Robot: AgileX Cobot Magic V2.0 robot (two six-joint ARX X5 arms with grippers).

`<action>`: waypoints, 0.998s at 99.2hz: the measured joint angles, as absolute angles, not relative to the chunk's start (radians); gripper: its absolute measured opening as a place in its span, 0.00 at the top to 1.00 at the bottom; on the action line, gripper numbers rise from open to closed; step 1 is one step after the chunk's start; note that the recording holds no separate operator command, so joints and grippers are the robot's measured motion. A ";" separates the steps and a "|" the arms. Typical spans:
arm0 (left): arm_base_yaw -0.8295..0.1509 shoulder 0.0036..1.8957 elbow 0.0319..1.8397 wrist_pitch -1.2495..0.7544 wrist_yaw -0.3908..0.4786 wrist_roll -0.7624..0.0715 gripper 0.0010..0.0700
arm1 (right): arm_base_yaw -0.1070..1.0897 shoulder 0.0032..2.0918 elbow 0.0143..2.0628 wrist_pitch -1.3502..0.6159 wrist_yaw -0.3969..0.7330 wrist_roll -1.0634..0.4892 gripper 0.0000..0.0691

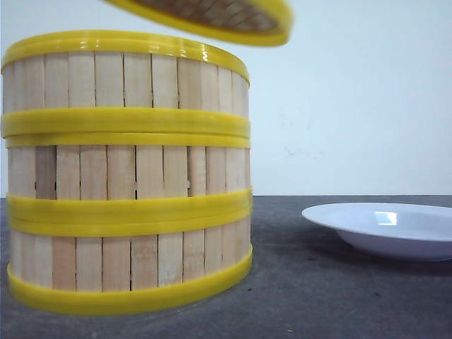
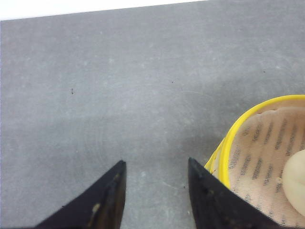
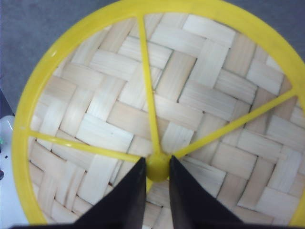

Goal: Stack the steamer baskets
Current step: 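Lift the woven lid off the plate with the right gripper, then lower the lid onto the top basket of the stack with the right gripper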

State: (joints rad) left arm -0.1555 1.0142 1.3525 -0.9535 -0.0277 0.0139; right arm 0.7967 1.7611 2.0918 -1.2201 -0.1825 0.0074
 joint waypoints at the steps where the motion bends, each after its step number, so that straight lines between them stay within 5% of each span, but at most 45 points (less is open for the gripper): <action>1: -0.155 1.014 1.353 -0.954 -0.028 0.014 0.67 | 0.799 1.765 2.092 -1.219 -0.183 0.007 0.93; 99: -0.155 1.014 1.353 -0.962 -0.028 0.014 0.67 | 0.865 1.861 2.092 -1.136 -0.176 -0.001 0.93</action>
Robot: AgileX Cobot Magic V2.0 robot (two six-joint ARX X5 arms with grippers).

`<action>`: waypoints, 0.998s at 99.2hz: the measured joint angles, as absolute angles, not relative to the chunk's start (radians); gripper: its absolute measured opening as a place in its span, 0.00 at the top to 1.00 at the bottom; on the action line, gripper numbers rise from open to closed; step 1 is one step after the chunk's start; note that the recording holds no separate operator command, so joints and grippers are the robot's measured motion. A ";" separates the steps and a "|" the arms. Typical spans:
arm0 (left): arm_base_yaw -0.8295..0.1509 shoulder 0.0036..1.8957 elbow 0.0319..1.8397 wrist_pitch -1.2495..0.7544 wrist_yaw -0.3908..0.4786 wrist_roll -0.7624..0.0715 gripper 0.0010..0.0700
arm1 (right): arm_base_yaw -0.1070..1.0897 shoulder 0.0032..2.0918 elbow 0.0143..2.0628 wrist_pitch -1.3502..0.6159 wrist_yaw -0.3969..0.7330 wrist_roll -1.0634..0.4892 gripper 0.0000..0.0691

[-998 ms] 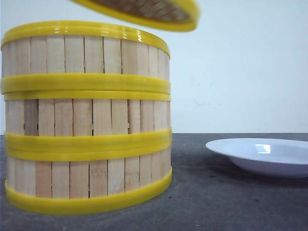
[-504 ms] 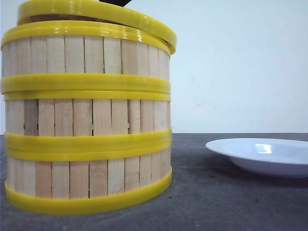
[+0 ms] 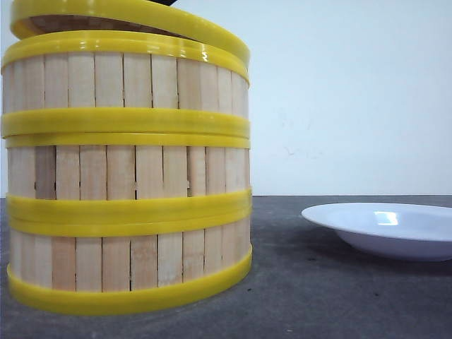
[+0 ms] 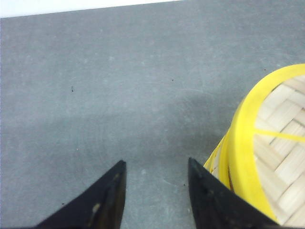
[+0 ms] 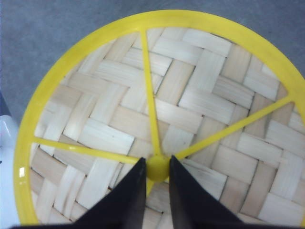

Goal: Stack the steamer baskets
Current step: 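Lower the lid onto the top basket of the stack with the right gripper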

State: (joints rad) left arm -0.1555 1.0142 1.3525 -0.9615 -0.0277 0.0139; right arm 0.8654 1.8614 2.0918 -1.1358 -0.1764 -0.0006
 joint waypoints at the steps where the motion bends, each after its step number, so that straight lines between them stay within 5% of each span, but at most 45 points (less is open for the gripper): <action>1: -0.155 1.014 1.353 -0.962 -0.028 0.014 0.67 | 0.867 1.862 2.092 -1.137 -0.177 -0.001 0.93; 85: -0.155 1.014 1.353 -0.968 -0.028 0.014 0.67 | 0.878 1.909 2.099 -1.161 -0.126 -0.023 0.93; 99: -0.155 1.014 1.353 -0.970 -0.028 0.014 0.67 | 0.878 1.909 2.100 -1.185 -0.122 -0.025 0.84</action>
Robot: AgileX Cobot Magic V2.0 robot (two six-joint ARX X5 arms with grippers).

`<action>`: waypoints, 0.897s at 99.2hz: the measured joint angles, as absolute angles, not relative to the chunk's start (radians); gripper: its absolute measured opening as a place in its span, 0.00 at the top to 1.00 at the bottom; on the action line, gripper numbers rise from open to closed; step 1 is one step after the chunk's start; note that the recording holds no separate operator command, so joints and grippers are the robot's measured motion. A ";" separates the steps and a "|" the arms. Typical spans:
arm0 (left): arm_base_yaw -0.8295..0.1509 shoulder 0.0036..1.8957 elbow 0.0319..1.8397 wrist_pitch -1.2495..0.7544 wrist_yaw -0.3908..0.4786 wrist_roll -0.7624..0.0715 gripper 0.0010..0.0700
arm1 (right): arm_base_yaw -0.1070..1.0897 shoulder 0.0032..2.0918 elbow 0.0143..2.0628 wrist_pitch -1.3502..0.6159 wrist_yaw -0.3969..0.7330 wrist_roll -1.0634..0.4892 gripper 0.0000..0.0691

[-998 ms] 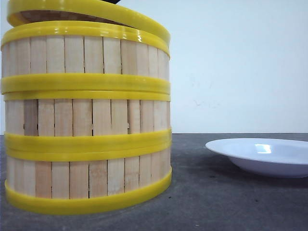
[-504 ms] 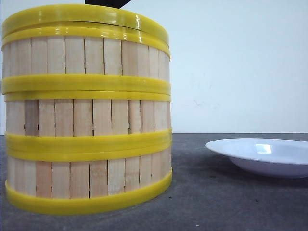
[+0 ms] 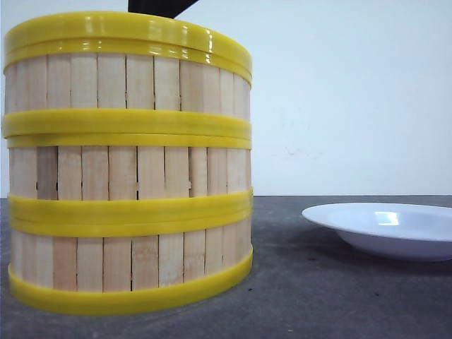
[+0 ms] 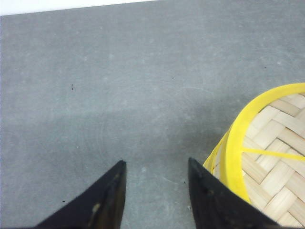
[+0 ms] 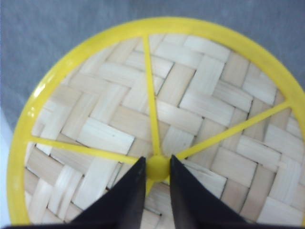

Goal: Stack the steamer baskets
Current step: 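Lower the lid onto the top basket of the stack with the right gripper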

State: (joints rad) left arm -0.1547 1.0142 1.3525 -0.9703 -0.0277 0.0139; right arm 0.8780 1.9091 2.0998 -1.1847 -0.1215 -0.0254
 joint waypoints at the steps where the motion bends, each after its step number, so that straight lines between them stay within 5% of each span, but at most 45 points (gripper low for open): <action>1: -0.155 1.014 1.353 -0.971 -0.028 0.014 0.67 | 0.878 1.909 2.100 -1.187 -0.120 -0.025 0.83; 40: -0.155 1.014 1.353 -0.977 -0.028 0.014 0.67 | 0.884 1.908 2.099 -1.137 -0.116 -0.026 0.69; 89: -0.155 0.941 1.317 -0.960 -0.028 0.014 0.67 | 0.765 1.645 2.067 -1.246 -0.051 -0.038 0.68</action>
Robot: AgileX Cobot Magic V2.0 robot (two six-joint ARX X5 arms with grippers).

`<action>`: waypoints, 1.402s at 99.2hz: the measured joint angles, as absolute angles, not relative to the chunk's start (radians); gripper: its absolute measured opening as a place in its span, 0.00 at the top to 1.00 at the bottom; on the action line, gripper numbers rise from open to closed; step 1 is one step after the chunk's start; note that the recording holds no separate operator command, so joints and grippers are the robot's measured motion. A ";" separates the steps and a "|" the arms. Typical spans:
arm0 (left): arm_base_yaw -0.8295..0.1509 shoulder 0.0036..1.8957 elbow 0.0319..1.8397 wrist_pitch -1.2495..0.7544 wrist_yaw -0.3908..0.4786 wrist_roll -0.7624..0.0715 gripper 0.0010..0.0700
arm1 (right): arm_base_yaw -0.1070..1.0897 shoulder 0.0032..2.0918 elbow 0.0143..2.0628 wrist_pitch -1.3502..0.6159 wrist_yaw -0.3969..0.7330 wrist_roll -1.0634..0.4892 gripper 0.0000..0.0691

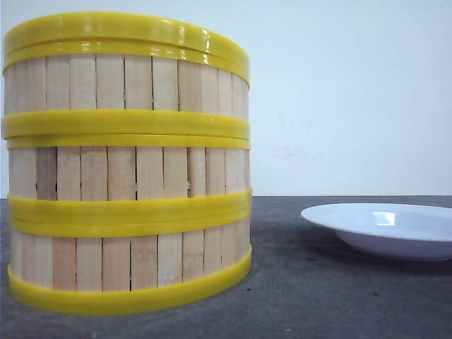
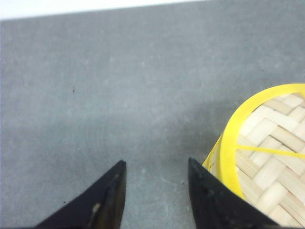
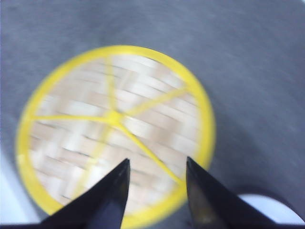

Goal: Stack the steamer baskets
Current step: 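Lower the lid onto the top basket of the stack with the right gripper, then open the right gripper and withdraw it from the lid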

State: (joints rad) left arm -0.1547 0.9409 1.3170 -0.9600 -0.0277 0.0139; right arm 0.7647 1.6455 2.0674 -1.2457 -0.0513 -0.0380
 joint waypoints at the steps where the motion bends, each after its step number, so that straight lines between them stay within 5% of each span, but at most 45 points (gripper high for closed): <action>1: -0.155 0.934 1.312 -0.959 -0.028 0.014 0.67 | 0.759 1.641 2.061 -1.246 -0.051 -0.038 0.68; 43: -0.155 0.672 0.979 -0.952 -0.028 -0.011 0.67 | 0.431 1.177 1.403 -1.064 -0.047 -0.030 0.68; 72: -0.155 0.600 0.943 -0.955 -0.028 -0.028 0.67 | 0.158 0.804 0.936 -1.028 -0.050 -0.018 0.68; 116: -0.155 0.614 0.943 -0.947 -0.028 -0.030 0.73 | 0.121 0.630 0.794 -1.013 -0.052 0.025 0.68; 125: -0.155 0.616 0.943 -0.947 -0.027 -0.035 0.92 | 0.121 0.630 0.794 -1.015 -0.053 0.030 0.84; 139: -0.155 0.615 0.943 -0.947 -0.027 -0.038 0.98 | 0.121 0.636 0.794 -1.010 -0.053 0.031 0.97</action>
